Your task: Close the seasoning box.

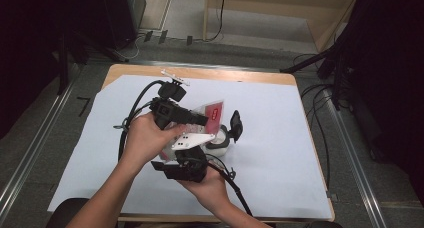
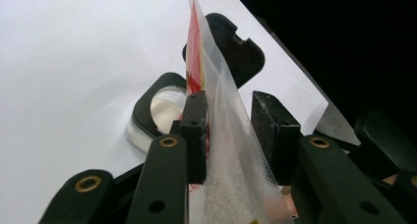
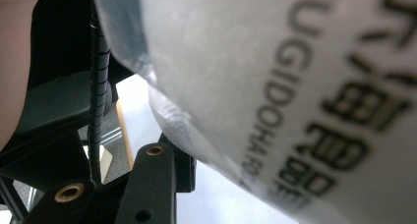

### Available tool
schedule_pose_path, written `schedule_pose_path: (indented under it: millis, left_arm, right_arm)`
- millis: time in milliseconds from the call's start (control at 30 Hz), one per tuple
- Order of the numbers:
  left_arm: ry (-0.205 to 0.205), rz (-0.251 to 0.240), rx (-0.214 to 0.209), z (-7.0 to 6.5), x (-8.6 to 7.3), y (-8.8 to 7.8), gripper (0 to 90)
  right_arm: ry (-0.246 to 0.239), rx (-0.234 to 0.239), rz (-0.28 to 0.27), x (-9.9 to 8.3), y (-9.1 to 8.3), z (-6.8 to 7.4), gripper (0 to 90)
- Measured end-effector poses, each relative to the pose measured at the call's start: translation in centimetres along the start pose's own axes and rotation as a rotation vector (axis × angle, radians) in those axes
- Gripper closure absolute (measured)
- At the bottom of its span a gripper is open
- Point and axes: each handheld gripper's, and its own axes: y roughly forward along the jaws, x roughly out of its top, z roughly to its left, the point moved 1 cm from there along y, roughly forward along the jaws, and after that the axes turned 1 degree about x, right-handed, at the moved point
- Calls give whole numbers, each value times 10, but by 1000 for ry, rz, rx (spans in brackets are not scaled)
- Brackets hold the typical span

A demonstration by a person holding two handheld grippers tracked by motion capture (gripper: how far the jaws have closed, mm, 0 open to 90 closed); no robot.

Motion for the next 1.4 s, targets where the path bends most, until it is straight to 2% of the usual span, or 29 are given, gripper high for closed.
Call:
schedule_pose_path:
  millis: [167,333,500,633,867,933,1200,1400]
  left_arm:
    - [-5,-6,-1,0,0,-1,687]
    - [-1,-11,1,0,0,-2,690]
    - [-3,12,2,2,-1,2,693]
    - [2,12,7,2,-1,1,699]
    - [2,10,5,-1,-1,2,699]
    - [8,13,7,-1,-1,2,695]
    - [37,19,15,-7,-1,3,701]
    - [29,17,8,-4,-1,3,704]
  right_arm:
    - [-4,7,1,0,1,-1,637]
    - [-39,-4,8,1,-1,-2,636]
    - [-23,5,6,-3,2,-3,632]
    - [-31,1,2,-3,2,-2,633]
    - [-14,-4,-2,-4,2,0,633]
    - [-4,10,-5,-3,1,0,633]
    - [21,12,-33,-6,3,2,618]
    - [17,3,-33,-7,3,3,619]
